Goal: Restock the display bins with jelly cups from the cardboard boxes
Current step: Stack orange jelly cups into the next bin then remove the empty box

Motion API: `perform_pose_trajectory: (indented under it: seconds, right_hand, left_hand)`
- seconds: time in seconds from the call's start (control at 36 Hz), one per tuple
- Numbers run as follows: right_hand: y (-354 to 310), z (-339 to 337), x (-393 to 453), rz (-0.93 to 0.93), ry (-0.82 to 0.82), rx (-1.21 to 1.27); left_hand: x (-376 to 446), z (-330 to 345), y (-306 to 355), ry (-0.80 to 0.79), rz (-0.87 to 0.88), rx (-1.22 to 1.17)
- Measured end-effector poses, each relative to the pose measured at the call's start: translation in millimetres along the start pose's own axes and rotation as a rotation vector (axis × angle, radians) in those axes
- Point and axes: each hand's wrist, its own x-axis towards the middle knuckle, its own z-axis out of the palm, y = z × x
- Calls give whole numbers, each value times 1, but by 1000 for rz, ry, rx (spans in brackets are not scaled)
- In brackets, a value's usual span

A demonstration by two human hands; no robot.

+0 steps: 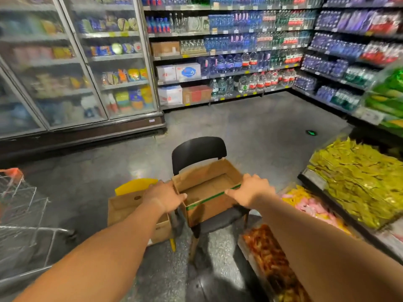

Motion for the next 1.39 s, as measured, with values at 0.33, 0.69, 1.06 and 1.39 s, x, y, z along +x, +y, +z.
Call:
perform_pose_trajectory:
  seconds: [0.33, 0.69, 1.06, 1.39]
  right_hand:
    - [25, 77, 313, -12, -24, -73]
    - [67, 229, 486, 11, -81, -95]
    - [67, 232, 496, -1, -18, -186]
    - [-38, 93, 367, -43, 86, -61]
  left_hand:
    - [254, 120, 25, -26, -334, -194]
    - [366, 245, 22, -87, -642, -217]
    - [356, 244, -7, 17, -647, -263]
    - [251, 90, -77, 222, -583, -182]
